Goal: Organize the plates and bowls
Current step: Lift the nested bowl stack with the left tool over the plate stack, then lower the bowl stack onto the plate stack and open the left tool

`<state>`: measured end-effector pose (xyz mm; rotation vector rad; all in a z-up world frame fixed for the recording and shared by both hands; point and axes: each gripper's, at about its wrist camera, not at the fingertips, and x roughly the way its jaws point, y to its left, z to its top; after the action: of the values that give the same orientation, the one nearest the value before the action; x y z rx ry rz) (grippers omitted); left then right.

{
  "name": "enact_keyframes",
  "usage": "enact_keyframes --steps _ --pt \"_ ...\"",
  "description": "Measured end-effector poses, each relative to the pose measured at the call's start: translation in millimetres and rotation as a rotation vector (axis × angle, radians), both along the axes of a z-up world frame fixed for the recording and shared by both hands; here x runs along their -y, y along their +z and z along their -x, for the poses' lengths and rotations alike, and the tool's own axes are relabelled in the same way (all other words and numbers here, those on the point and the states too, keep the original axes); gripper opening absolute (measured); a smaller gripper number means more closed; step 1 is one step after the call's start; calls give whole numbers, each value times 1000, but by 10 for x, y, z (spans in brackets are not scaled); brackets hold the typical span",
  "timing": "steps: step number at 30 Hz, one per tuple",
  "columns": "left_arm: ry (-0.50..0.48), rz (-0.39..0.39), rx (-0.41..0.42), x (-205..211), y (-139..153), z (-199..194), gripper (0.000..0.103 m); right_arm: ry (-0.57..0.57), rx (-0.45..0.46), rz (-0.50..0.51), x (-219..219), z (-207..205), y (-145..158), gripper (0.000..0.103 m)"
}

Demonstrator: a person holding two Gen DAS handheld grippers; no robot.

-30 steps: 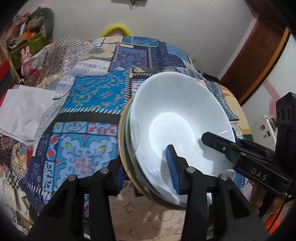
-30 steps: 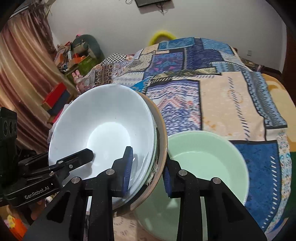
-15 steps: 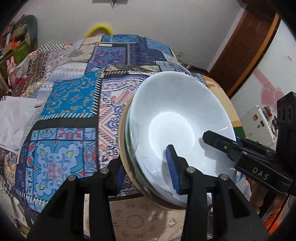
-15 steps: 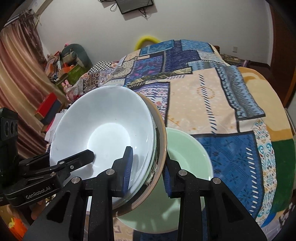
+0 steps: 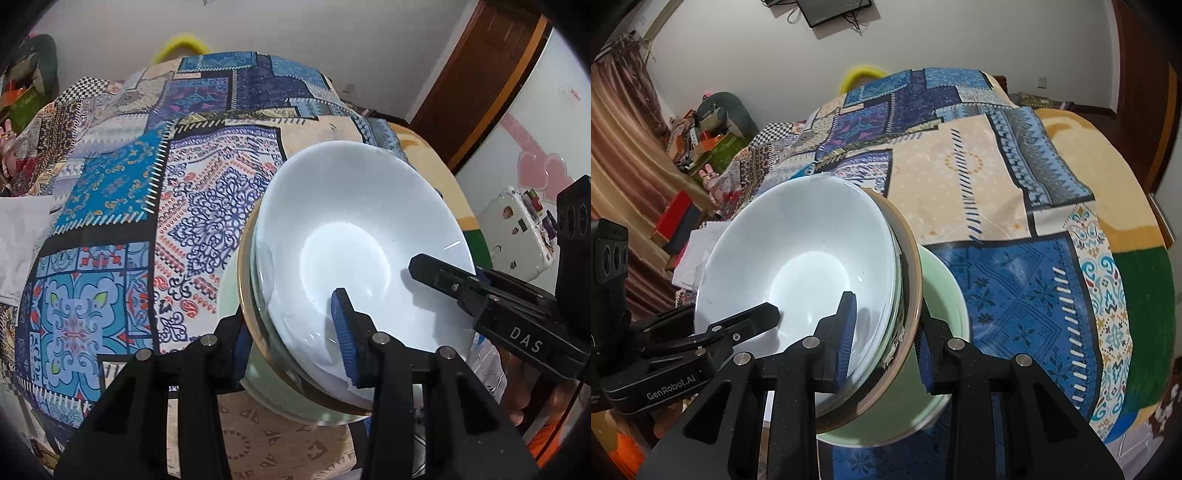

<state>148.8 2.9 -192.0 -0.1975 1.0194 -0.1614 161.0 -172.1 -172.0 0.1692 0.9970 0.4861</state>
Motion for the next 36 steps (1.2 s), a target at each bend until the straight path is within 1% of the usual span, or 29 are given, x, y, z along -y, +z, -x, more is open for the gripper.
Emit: enact_keyframes --steps 9,12,21,24,27,29,32,36 --pt "-6 -21 -51 75 -205 -45 40 -8 -50 -1 38 11 -202 27" --pt "-4 -41 -26 92 -186 -28 40 -11 -66 -19 58 13 -247 27" --pt "-4 -40 -30 91 -196 -40 40 -6 -69 -39 76 34 -243 30" --pt "5 -33 -24 78 -169 -19 40 -11 -47 -12 86 59 -174 31" --pt "14 -36 -7 60 -86 26 42 -11 -1 13 114 129 -43 38" --pt "23 -37 12 43 -4 69 43 -15 28 15 148 182 61 40" --pt "30 -45 59 34 183 164 48 -17 84 2 193 293 281 43" --pt "40 -47 157 45 530 371 49 -13 161 -15 209 436 564 44"
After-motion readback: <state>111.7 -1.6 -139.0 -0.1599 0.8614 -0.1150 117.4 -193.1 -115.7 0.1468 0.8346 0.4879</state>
